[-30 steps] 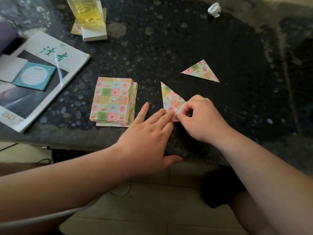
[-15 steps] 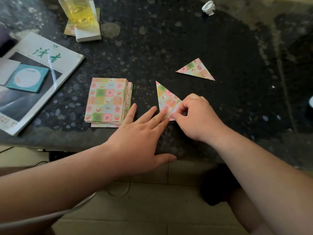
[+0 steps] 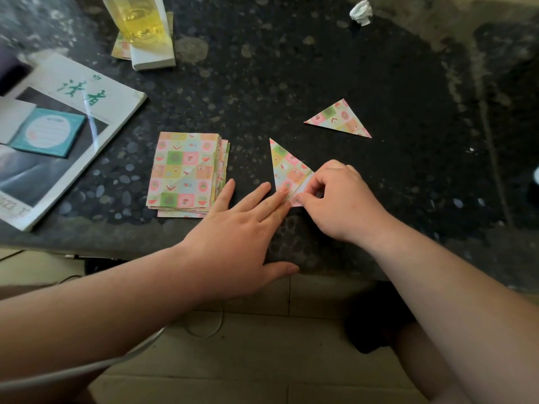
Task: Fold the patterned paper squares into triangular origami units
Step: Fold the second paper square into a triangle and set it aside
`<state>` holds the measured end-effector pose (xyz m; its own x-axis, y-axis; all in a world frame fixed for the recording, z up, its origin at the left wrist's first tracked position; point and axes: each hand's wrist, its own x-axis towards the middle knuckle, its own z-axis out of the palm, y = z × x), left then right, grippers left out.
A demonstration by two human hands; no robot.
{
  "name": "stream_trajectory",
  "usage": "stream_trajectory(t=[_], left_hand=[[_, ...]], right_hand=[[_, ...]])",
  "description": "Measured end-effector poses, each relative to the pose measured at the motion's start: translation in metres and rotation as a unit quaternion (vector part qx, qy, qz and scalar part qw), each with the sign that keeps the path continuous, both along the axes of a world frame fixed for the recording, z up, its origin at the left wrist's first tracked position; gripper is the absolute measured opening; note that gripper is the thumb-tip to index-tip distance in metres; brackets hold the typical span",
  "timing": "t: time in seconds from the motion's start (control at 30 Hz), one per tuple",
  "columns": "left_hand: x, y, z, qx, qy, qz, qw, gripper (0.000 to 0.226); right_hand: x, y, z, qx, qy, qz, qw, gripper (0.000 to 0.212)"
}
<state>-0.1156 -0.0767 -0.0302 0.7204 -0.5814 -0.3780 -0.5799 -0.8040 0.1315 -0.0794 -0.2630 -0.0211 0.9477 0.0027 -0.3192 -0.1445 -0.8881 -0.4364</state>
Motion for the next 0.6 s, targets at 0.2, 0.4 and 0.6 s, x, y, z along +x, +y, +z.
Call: stream_trajectory(t=[0.2,0.4,0.6], left_hand=[[-0.0006,0.0004,-0.0018,-0.012,-0.015,0.013,1.000,0.101],[0.0004,0.0031,-0.0010,-0.015,0.001,-0.001,1.000,0.103],[0.0023,0.0028,0.0034,-0.014,0.007,-0.004,1.000,0.101]], right_hand=[[0.0007,0.0004,-0.0014,-0.004,-0.001,-0.003,1.000,0.024],[0.0007,0.0005,-0.0006,-0.006,0.002,-0.001,1.000,0.024],[0.0007,-0.0002,-0.0011,-0.004,0.000,-0.001,1.000,0.023]])
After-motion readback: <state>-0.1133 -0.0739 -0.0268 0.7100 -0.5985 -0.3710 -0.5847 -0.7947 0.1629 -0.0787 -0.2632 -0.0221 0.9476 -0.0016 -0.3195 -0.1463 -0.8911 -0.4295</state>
